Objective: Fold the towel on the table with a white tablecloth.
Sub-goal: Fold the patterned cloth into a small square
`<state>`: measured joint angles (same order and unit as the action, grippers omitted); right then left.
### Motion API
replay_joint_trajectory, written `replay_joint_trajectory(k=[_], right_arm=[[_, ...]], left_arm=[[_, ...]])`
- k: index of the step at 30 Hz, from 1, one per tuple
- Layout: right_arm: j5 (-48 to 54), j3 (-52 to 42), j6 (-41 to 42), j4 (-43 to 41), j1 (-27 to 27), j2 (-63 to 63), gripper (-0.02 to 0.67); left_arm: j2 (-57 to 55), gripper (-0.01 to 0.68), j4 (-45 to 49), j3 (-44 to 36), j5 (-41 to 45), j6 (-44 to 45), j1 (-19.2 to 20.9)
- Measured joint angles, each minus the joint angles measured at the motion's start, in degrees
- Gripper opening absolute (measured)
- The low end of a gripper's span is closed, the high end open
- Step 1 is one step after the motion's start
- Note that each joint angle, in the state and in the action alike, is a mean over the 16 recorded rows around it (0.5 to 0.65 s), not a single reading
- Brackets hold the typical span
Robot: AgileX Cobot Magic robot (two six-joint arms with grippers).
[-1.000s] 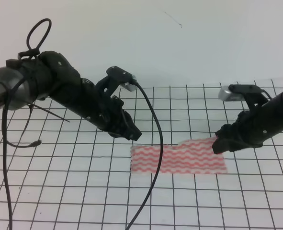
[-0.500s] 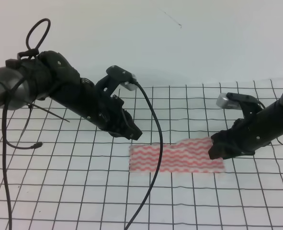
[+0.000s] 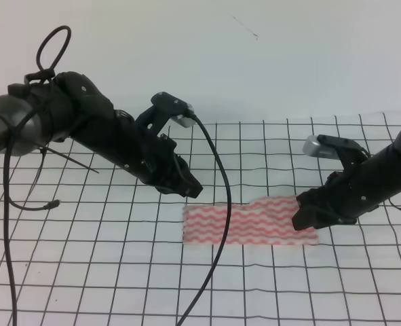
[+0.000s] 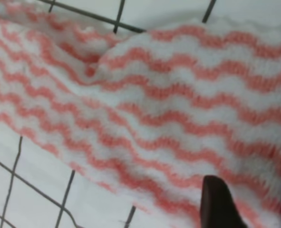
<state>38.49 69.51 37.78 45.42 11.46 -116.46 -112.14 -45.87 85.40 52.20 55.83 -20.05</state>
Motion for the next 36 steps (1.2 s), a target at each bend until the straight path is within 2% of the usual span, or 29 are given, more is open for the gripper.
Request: replay_joint_trajectory(k=[11, 15, 36], right_arm=[[1.5, 1.2, 2.0, 0.1, 0.3, 1.4, 0.074], [2.7, 2.6, 2.3, 0.1, 1.0, 2.2, 0.027], [1.6, 13.1, 2.7, 2.9, 13.2, -3.6, 0.014]], left_arm=[[0.1, 0.001, -0.5, 0.2, -0.1, 0.4, 0.6], [0.4, 0.001, -0.2, 0.4, -0.6, -0.2, 1.4], [2.9, 0.001, 0.0, 0.6, 2.7, -1.4, 6.0]])
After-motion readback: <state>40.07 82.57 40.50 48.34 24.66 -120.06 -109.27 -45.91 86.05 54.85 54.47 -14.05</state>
